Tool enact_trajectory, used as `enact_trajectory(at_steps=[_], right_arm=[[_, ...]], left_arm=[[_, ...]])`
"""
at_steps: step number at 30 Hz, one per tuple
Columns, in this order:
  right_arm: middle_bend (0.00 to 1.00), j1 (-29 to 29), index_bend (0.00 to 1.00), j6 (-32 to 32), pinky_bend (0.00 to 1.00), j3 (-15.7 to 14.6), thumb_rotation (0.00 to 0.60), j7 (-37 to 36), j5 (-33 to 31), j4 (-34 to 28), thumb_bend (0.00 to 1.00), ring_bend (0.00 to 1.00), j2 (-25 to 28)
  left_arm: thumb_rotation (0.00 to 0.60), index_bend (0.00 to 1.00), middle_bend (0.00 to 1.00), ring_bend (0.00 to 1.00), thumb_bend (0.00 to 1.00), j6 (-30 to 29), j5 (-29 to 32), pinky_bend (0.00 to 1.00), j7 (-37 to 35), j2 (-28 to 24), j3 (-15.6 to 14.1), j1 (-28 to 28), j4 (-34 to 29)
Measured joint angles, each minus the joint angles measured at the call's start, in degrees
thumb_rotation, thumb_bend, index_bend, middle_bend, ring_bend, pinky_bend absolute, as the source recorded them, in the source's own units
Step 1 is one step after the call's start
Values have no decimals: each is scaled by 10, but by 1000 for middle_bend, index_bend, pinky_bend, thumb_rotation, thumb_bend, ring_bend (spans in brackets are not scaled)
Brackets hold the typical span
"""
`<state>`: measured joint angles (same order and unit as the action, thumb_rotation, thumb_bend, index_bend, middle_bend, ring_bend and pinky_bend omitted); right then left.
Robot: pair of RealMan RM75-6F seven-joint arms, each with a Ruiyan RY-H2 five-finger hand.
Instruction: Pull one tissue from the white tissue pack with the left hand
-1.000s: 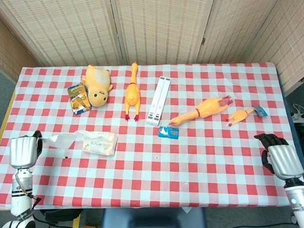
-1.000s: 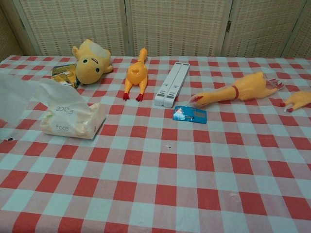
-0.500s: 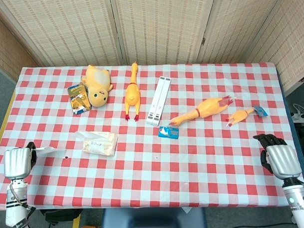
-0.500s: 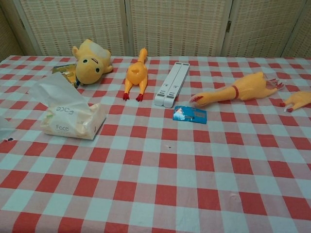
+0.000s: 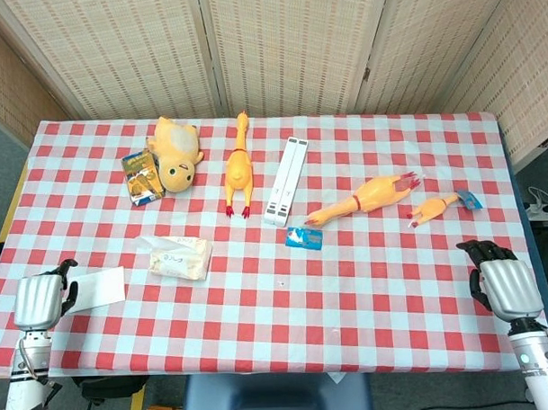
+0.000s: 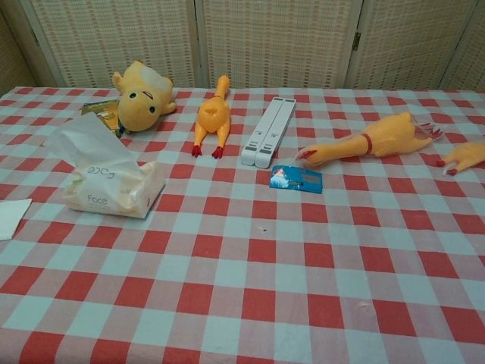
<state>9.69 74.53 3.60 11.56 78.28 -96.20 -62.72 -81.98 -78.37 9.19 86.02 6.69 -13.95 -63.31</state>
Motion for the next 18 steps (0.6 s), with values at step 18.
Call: enact_trajectory(at_steps=[18], right_arm=[[222, 2, 223, -2, 281, -4, 600, -2, 3, 1, 744, 164, 1]], left_arm=[[600, 333, 600, 685, 456, -38, -47, 831, -47, -18, -23, 26, -26]])
